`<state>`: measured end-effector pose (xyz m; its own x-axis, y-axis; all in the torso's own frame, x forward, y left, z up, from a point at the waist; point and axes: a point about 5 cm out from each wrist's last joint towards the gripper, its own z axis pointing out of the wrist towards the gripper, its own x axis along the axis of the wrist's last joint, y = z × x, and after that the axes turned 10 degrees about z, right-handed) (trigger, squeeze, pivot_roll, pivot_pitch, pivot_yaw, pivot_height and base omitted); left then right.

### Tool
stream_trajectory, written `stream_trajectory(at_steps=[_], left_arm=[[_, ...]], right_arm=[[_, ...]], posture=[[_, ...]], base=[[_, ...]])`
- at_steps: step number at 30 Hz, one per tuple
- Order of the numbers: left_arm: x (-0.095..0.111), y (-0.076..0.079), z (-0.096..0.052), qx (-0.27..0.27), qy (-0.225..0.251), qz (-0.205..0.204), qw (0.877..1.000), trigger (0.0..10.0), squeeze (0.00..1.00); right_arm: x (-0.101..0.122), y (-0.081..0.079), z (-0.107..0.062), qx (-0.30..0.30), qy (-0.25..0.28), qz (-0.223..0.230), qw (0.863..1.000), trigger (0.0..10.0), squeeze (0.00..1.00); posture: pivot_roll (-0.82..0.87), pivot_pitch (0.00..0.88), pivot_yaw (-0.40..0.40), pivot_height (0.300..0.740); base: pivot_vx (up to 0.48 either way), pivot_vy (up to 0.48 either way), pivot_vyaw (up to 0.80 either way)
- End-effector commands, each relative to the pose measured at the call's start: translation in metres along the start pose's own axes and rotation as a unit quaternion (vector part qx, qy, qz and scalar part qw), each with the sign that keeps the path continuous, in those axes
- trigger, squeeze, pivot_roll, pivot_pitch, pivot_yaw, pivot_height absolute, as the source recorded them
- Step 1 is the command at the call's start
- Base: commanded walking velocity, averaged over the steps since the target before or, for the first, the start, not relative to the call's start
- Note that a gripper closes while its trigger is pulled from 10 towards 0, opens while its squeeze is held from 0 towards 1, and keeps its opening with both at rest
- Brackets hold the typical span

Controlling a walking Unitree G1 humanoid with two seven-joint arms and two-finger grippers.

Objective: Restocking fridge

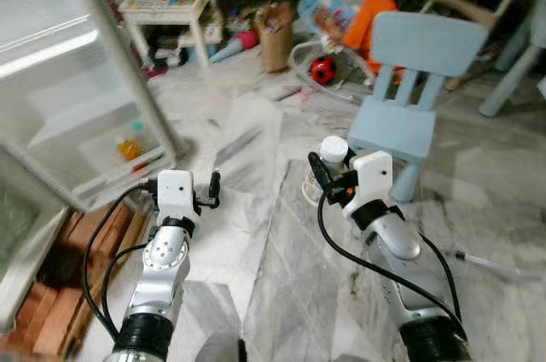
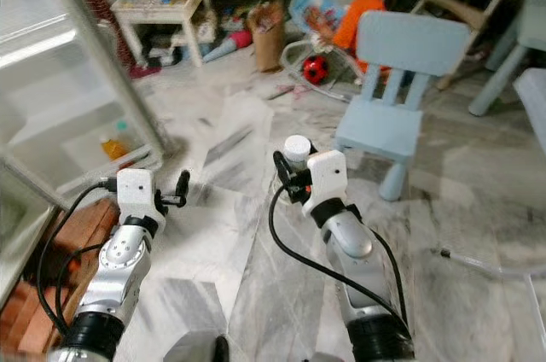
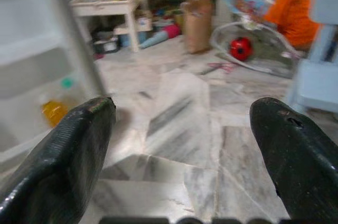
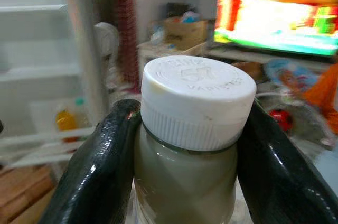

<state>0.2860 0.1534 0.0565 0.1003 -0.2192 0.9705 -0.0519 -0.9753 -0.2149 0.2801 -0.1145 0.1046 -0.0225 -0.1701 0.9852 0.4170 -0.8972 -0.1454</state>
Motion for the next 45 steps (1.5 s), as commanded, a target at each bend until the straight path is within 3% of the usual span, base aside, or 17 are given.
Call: stream_trajectory(at_steps=[1,8,10,16,26,33,41,45], left_arm=[[-0.001,-0.013,0.0,0.026,-0.004,0.006,1.0,10.0,0.0],[0.003,-0.015,-0.003,0.032,0.012,0.003,0.999,10.0,0.0],[0.003,-0.016,-0.003,0.032,0.016,0.018,0.999,10.0,0.0],[0.007,-0.018,-0.001,0.03,0.024,0.003,0.999,10.0,0.0],[0.013,-0.011,-0.001,0.015,0.045,0.011,0.999,10.0,0.0],[0.01,-0.011,-0.006,0.017,0.046,0.014,0.999,10.0,0.0],[0.013,-0.008,-0.004,0.011,0.054,0.013,0.998,10.0,0.0],[0.013,-0.005,-0.004,0.007,0.056,0.001,0.998,10.0,0.0]], right_arm=[[0.014,-0.013,0.01,0.028,0.032,-0.001,0.999,10.0,0.0],[0.012,-0.013,0.012,0.038,0.023,0.001,0.999,10.0,0.0],[0.015,-0.014,0.015,0.042,0.028,-0.001,0.999,10.0,0.0],[0.025,-0.015,0.021,0.035,0.049,-0.004,0.998,10.0,0.0],[0.03,-0.013,0.02,0.036,0.062,-0.017,0.997,10.0,0.0],[0.031,-0.014,0.016,0.028,0.067,-0.015,0.997,10.0,0.0],[0.039,0.005,0.019,-0.022,0.078,-0.031,0.996,10.0,0.0],[0.041,0.007,0.017,-0.023,0.081,-0.043,0.996,10.0,0.0]], posture=[[-0.04,0.0,0.04,0.74],[-0.03,0.0,0.029,0.74],[-0.03,0.0,0.03,0.74],[-0.04,0.0,0.048,0.74],[-0.04,0.0,0.056,0.74],[-0.04,0.0,0.038,0.74],[-0.05,0.0,0.031,0.74],[-0.06,0.0,0.026,0.74]], base=[[0.0,0.405,0.79],[0.0,0.058,0.79],[0.0,0.0,0.79],[0.0,0.0,0.79],[0.083,0.141,0.76],[0.29,0.384,0.0],[0.306,0.369,0.0],[0.36,0.317,0.0]])
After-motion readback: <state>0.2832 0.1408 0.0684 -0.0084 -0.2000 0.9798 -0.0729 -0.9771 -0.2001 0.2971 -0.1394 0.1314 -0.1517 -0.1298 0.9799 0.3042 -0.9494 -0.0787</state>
